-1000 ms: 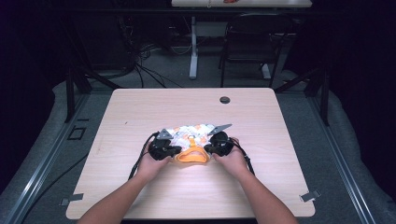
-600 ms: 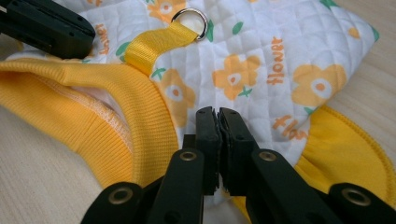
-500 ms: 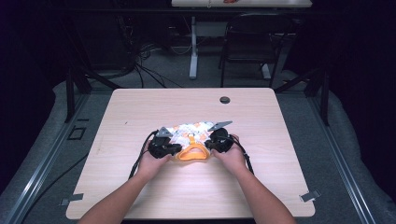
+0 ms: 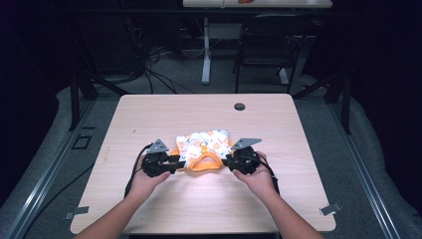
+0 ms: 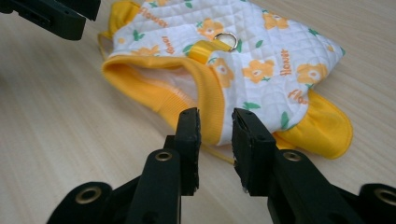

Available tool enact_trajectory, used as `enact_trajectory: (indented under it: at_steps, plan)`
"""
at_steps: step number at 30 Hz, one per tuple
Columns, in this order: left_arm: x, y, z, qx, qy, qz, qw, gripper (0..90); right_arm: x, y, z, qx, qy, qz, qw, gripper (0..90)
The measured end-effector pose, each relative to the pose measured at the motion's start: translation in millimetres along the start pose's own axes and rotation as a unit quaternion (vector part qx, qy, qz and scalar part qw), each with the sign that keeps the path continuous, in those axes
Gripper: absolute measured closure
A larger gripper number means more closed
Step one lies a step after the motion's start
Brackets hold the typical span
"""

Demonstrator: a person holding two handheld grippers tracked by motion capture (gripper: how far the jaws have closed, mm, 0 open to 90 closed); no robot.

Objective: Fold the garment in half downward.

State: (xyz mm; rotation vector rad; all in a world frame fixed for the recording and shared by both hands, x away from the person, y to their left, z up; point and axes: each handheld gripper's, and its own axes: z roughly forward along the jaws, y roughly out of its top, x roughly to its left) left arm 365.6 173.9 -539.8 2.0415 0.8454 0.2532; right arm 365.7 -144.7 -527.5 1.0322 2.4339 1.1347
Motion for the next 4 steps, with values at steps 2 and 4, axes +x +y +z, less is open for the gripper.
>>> enact_trajectory:
  at_steps: [2,4]
  plan:
    - [-1.9,-7.7,-7.1,-0.001,0.002,0.004,1.0000,58.2,4.2,-6.2,-5.1,-0.004,0.000,-0.003,1.0000,67.7]
    - [-2.9,-16.2,-12.1,0.002,0.005,0.006,1.0000,57.2,7.2,-12.5,-8.3,0.000,-0.003,-0.010,0.9999,66.1]
